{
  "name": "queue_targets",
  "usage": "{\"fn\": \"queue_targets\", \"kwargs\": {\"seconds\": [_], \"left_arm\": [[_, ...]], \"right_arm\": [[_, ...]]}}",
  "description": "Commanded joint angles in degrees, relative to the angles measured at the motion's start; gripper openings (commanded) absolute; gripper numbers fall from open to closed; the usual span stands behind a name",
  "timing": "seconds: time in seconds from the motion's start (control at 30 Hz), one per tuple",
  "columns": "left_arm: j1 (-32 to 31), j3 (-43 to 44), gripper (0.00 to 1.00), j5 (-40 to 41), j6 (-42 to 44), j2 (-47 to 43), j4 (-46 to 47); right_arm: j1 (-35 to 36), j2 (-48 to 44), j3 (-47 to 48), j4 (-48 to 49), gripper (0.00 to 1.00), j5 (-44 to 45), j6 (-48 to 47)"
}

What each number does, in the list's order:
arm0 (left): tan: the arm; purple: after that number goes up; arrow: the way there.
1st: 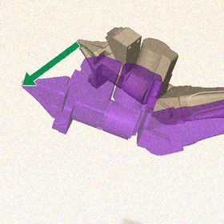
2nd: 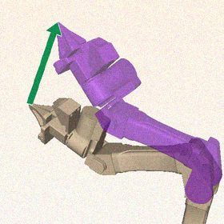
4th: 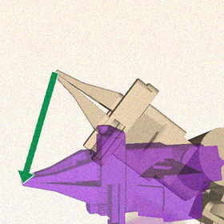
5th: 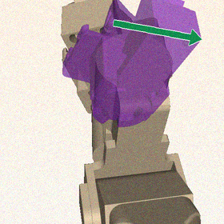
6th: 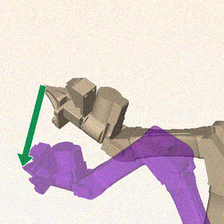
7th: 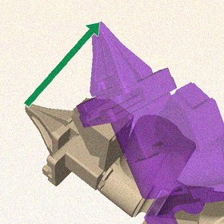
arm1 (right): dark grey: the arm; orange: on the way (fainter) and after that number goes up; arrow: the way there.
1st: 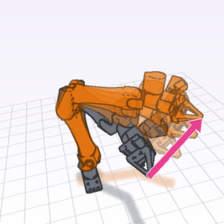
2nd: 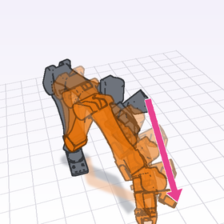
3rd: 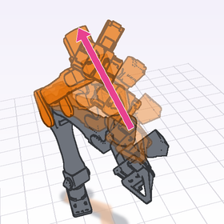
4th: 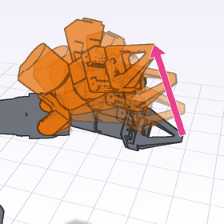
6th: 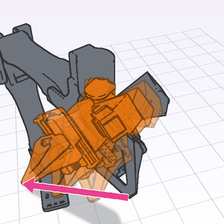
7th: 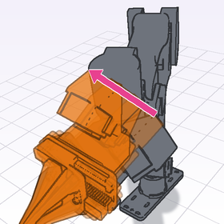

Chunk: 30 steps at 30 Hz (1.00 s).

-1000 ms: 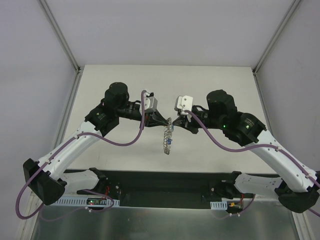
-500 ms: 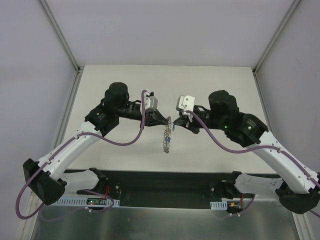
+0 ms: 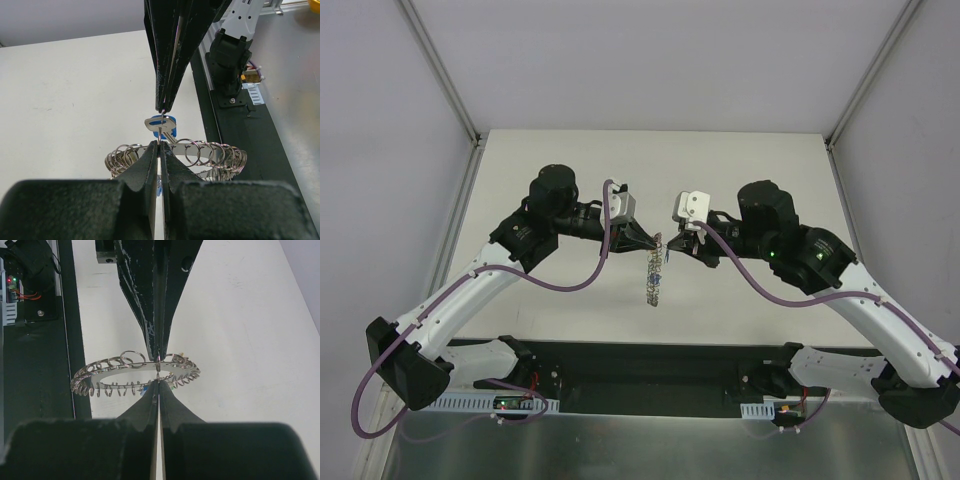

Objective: Put the keys on the keyring

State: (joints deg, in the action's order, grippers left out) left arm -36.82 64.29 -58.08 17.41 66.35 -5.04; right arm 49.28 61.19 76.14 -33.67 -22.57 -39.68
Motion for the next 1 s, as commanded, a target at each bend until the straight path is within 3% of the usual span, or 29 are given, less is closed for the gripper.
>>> {"fn": "queue_targets", "kwargs": {"seconds": [0.0,0.97], "left_arm": [[-0.5,1.9,0.0,-2.2,0.8,-1.4,3.6],[-0.5,2.1,0.0,-2.0,1.3,-0.5,3.6]], "right_arm": [[0.2,0.1,0.6,1.7,0.01,-0.9,0.0],[0.2,-0.2,0.7,0.8,0.01,1.5,-0.6]]}}
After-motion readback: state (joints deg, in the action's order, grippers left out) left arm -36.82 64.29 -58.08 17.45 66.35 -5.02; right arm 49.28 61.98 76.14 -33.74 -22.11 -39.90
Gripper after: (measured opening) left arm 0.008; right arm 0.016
